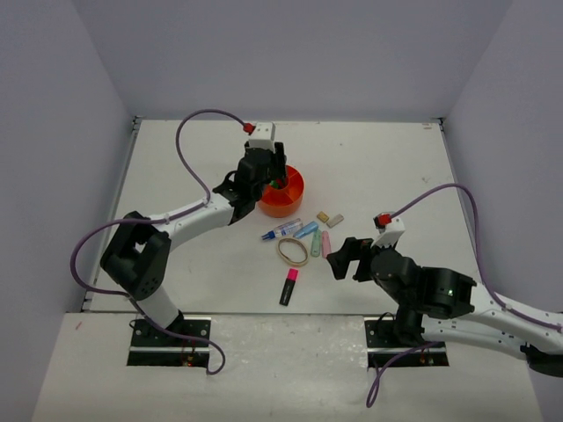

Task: Sort the stationery into containers
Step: Place the pen in the storage box, then pick up the pen from the corner of the board, then place the pen in the storage box, then pick up the stationery from the center of the board.

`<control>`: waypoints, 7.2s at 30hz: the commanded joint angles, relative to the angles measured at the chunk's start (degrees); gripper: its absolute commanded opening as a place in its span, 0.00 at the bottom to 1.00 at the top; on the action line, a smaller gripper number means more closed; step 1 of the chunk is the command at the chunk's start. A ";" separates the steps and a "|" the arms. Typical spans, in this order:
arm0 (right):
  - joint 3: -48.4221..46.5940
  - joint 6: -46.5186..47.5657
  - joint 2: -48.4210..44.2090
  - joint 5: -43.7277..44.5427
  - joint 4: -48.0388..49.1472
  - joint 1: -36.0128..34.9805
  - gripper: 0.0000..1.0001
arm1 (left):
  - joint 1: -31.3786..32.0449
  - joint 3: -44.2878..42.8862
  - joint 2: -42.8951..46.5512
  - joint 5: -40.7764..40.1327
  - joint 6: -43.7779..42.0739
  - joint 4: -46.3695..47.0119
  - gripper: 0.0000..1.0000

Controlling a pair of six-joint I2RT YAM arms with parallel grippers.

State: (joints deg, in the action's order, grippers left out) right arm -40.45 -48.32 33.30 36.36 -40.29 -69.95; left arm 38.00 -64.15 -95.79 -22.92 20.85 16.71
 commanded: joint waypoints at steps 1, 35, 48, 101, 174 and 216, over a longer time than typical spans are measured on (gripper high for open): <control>-0.16 -1.56 1.35 0.55 1.03 0.07 0.99 | -0.12 1.42 1.72 0.90 1.19 3.49 0.64; -25.20 -31.08 64.98 -16.63 -4.89 -7.13 0.60 | -0.12 10.90 44.05 5.26 4.91 -24.53 1.00; -23.03 -33.19 70.64 -14.50 -4.51 -6.34 0.43 | -0.12 14.18 43.82 6.53 6.07 -25.12 1.00; -8.42 -3.63 23.12 6.44 4.70 -8.18 0.73 | 10.17 14.84 24.77 32.86 17.88 -8.78 0.00; -3.50 -12.73 20.39 4.43 -5.33 -5.93 0.99 | -0.64 3.23 2.64 3.85 -1.10 9.48 0.44; -13.29 5.04 63.22 -21.16 9.33 27.83 0.22 | -0.47 17.19 47.58 17.59 8.17 -32.01 1.00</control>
State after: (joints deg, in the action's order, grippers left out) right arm -56.89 -43.57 97.71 17.98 -33.72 -42.32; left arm 37.52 -47.07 -48.42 -9.07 28.95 -15.71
